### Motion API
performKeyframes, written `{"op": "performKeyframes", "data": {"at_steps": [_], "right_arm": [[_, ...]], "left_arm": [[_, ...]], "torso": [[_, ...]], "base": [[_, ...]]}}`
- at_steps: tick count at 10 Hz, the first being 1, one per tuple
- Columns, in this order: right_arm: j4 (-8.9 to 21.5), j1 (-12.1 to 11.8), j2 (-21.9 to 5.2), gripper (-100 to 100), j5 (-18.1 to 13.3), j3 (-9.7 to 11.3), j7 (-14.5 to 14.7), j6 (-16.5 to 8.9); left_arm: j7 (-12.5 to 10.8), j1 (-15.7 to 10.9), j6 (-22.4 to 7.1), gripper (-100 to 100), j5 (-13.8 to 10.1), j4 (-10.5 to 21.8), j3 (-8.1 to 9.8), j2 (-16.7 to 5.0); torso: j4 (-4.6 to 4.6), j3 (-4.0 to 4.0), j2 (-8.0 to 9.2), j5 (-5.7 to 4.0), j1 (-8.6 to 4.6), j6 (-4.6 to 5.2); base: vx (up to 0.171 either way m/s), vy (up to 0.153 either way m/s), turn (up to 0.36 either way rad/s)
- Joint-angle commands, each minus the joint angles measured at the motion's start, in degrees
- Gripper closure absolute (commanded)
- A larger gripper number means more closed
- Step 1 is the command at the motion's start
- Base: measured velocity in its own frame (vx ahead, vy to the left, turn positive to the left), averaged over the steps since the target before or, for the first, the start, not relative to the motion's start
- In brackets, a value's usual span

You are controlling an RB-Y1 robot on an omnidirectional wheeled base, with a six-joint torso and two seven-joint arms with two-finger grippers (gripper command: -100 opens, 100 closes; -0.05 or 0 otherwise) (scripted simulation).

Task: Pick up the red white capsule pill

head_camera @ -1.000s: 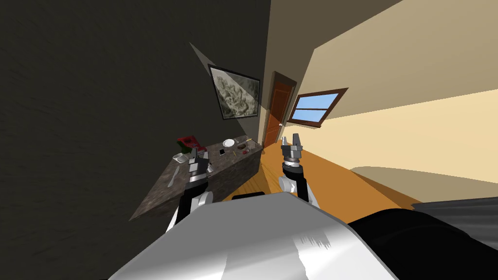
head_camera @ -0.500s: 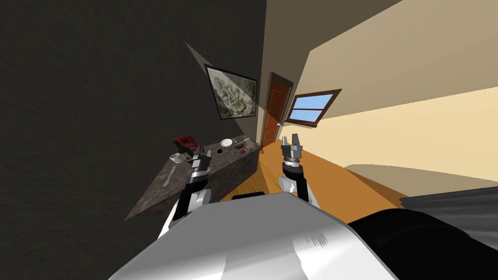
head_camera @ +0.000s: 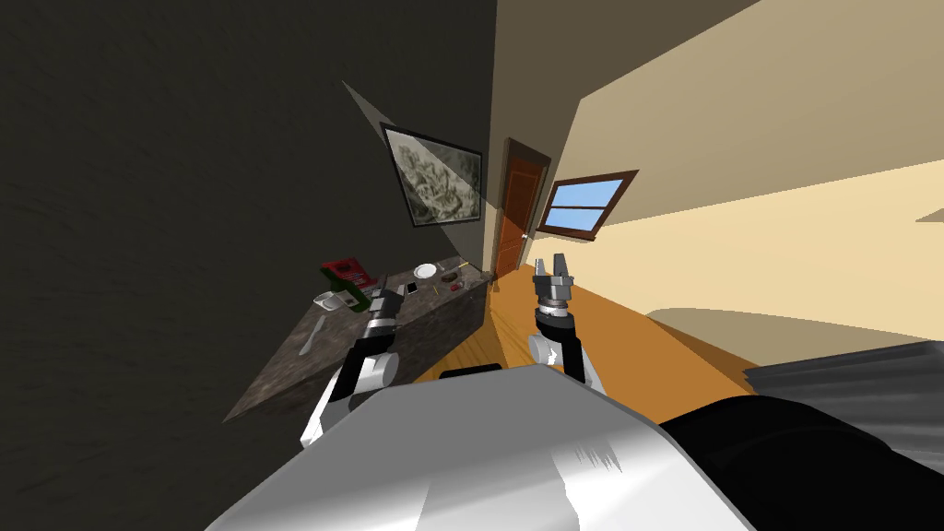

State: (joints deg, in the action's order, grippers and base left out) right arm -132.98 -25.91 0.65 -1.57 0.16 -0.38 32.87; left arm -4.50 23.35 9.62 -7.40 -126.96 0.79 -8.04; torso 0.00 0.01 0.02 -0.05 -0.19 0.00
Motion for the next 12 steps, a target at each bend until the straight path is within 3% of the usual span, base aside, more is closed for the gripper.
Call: {"op": "performKeyframes", "data": {"at_steps": [1, 7, 12], "right_arm": [[0.0, 0.0, 0.0, 0, 0.0, 0.0, 0.0, 0.0], [0.0, 0.0, 0.0, 0, 0.0, 0.0, 0.0, 0.0], [0.0, 0.0, 0.0, 0, 0.0, 0.0, 0.0, 0.0]], "left_arm": [[-1.5, -1.5, -2.9, -100, -0.5, 0.7, 0.48, -0.8], [-5.1, -5.5, -12.3, -100, -1.7, 2.1, 1.80, -2.4], [-6.2, -6.8, -18.5, -100, -2.2, 2.6, 2.32, -2.8]], "torso": [[0.00, 0.00, 0.00, 0.00, 0.00, 0.00], [-0.01, -0.02, -0.03, 0.00, 0.01, 0.00], [-0.02, -0.04, -0.07, 0.00, 0.01, -0.01]], "base": [[-0.014, -0.058, -0.036], [0.000, -0.060, -0.023], [0.010, -0.044, -0.009]]}}
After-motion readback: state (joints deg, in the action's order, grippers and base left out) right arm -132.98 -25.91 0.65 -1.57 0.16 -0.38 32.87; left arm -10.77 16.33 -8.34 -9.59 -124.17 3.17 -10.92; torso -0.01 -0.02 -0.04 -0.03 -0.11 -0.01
